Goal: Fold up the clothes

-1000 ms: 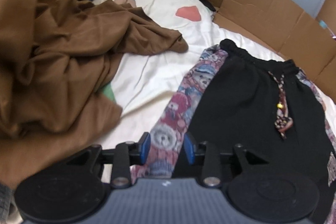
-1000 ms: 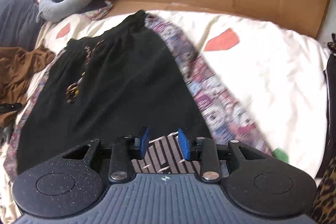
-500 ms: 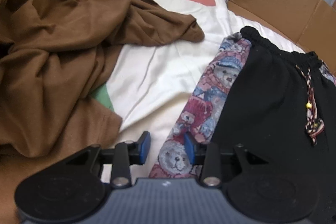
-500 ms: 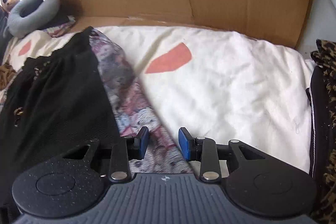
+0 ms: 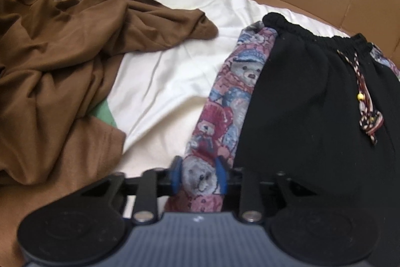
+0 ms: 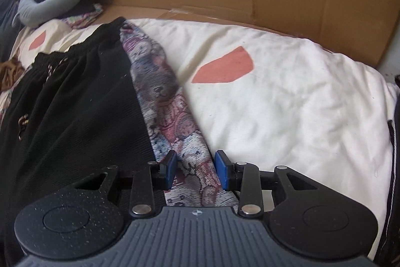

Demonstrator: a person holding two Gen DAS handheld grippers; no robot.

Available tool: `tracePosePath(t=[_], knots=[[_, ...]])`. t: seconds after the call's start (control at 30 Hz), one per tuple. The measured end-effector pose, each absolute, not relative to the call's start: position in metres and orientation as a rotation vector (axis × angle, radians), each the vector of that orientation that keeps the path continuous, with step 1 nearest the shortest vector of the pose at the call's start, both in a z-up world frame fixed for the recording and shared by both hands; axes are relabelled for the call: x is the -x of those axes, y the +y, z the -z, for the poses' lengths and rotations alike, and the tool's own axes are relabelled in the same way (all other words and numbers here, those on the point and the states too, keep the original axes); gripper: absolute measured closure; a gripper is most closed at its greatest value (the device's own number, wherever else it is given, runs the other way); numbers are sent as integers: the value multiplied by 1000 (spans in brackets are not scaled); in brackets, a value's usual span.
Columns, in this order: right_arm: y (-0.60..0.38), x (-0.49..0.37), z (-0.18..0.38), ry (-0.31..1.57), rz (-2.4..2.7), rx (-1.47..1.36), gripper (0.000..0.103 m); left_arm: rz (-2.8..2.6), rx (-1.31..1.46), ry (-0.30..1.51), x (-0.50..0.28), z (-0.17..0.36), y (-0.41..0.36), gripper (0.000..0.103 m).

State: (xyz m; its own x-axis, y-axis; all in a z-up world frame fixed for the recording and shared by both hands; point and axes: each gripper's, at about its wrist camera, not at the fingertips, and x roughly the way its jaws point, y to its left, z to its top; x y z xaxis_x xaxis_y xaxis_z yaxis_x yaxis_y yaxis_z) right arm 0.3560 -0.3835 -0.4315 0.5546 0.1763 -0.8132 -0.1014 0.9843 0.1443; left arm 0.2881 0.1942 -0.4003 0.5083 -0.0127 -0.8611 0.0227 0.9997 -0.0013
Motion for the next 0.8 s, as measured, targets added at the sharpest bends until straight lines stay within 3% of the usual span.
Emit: tracePosePath(t=[0.03, 0.07, 0.1, 0.33, 0.47, 0.5, 0.57, 0.6, 0.63, 0.8], knots=[[-382, -356, 431, 970, -167, -73, 75, 20, -20, 1039, -288, 400, 194, 97], [-381, -357, 431, 971, -169, -61, 83, 19, -17, 1037, -287, 398, 195, 101], [-381, -357, 430, 975, -171, -49, 101, 18, -15, 1036, -285, 396, 196, 101], [-379, -357, 426, 971, -120, 36, 103, -44, -72, 1027, -283, 392, 201, 101], [-377, -361, 426, 988, -82, 41, 101, -60, -62, 1059, -291, 395, 202, 94], [-377, -361, 424, 985, -89, 28, 97, -58, -44, 1052, -291, 391, 202, 93], [-377, -362, 417, 960, -125, -16, 88, -37, -14, 1025, -290, 385, 201, 78], [-376, -363, 413, 943, -138, -26, 74, -17, -16, 1007, -291, 382, 199, 76], [-375, -365, 409, 930, -147, -31, 70, 3, -19, 990, -292, 379, 197, 73], [-365, -388, 405, 903, -159, -63, 70, 21, -36, 966, -317, 376, 181, 73]])
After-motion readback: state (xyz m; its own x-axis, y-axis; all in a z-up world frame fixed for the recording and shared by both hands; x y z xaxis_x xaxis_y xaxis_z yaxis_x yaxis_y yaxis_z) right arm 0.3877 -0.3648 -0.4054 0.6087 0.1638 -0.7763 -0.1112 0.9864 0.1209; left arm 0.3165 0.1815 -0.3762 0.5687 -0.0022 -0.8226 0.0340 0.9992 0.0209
